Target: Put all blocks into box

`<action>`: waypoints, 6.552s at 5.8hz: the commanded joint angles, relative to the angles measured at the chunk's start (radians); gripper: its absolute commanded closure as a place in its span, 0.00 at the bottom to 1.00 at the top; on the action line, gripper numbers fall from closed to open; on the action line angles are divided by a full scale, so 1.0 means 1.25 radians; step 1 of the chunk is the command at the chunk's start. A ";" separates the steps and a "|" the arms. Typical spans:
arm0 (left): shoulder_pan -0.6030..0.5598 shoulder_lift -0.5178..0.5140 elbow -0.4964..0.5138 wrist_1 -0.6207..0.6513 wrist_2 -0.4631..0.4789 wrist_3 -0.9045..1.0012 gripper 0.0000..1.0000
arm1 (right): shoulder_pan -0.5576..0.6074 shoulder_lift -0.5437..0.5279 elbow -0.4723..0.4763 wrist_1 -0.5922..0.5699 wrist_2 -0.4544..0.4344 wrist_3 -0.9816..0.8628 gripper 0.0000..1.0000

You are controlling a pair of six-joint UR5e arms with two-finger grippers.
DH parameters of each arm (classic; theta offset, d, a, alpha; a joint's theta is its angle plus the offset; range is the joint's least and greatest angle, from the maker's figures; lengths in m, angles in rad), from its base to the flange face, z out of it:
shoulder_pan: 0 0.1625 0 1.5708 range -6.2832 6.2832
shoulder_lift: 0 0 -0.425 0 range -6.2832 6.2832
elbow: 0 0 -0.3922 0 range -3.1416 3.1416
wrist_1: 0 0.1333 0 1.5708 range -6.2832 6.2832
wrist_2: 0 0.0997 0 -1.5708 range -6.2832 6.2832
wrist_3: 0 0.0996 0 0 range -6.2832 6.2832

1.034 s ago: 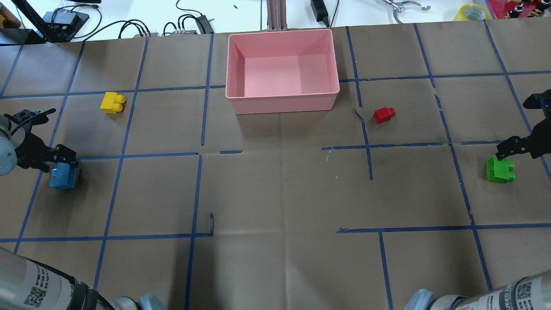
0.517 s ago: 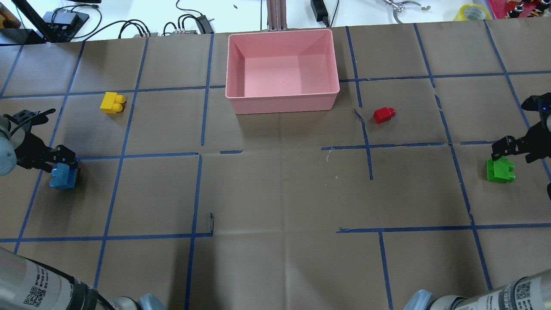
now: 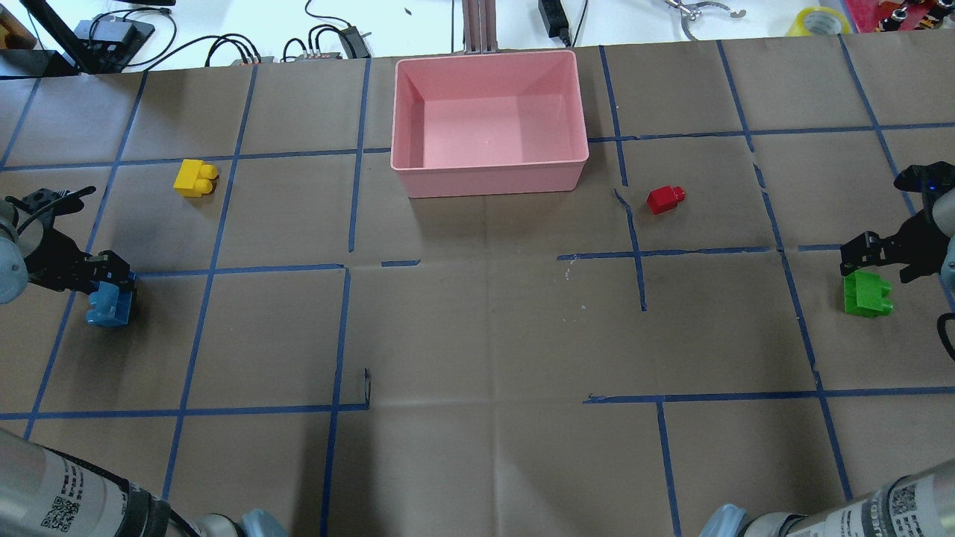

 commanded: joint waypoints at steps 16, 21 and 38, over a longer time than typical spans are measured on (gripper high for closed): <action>-0.706 -0.283 0.753 -0.369 0.017 -0.557 0.60 | -0.005 0.017 0.001 0.023 -0.017 -0.043 0.54; -0.726 -0.300 0.732 -0.331 0.013 -0.621 0.06 | -0.005 0.013 -0.004 0.030 -0.020 -0.036 0.64; -0.244 -0.215 0.473 -0.232 -0.011 -0.088 0.01 | 0.671 0.337 -0.754 0.191 0.205 0.765 0.73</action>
